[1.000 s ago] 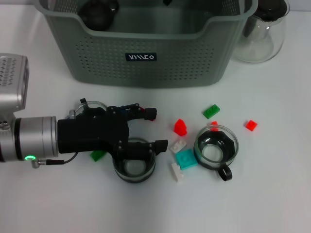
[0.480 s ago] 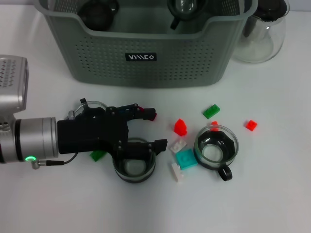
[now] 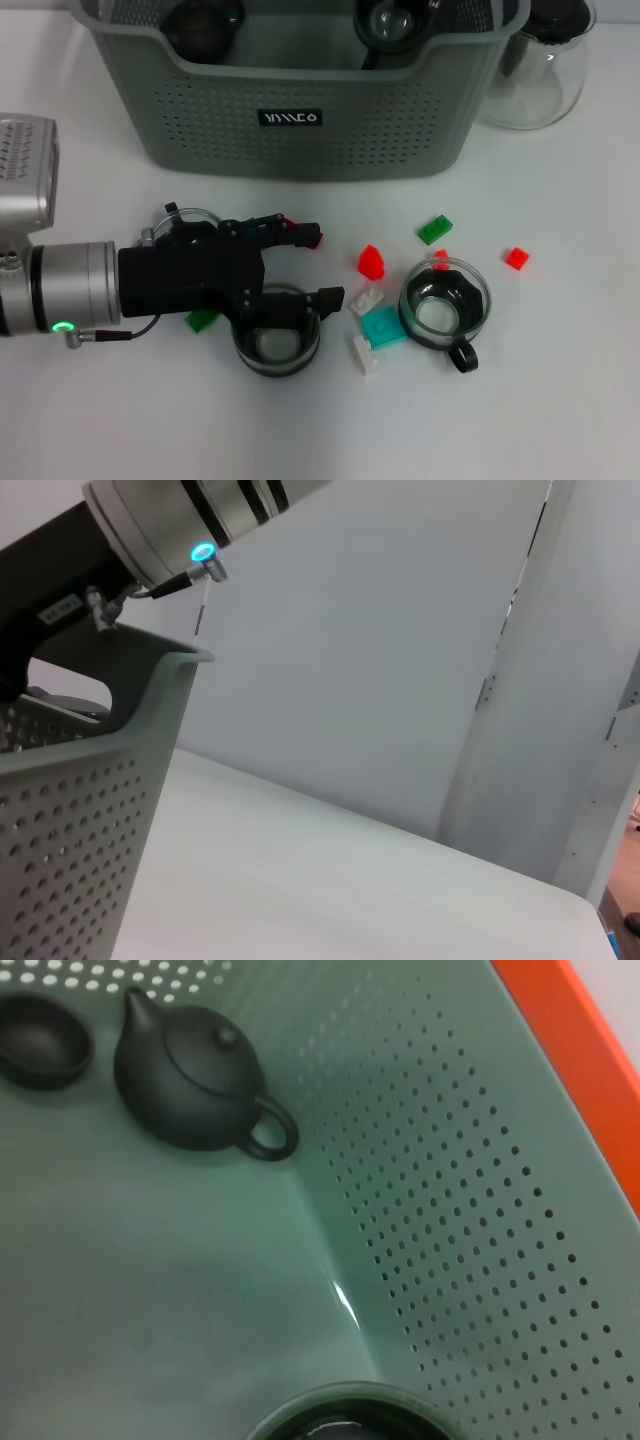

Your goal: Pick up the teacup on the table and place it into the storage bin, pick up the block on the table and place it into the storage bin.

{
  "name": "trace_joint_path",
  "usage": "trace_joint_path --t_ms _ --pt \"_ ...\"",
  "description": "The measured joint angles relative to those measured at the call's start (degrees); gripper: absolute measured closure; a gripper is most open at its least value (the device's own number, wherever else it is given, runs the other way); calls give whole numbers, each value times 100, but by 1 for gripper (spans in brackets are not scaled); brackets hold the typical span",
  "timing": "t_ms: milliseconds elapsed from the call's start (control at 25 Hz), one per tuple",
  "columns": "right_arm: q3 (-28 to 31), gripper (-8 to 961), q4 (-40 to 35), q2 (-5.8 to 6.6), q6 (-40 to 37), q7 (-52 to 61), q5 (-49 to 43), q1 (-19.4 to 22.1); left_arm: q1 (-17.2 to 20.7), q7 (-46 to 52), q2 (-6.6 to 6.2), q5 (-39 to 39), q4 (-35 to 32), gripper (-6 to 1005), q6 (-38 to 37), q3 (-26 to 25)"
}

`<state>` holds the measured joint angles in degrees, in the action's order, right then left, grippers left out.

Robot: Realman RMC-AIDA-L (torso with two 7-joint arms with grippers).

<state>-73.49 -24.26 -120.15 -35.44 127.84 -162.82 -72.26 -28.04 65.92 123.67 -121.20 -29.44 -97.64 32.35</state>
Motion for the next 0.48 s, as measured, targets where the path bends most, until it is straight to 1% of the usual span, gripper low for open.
trace_joint_path --t_ms 480 --pt "-51 887 -5 -4 -2 43 -5 33 -22 0 0 0 0 127 0 0"
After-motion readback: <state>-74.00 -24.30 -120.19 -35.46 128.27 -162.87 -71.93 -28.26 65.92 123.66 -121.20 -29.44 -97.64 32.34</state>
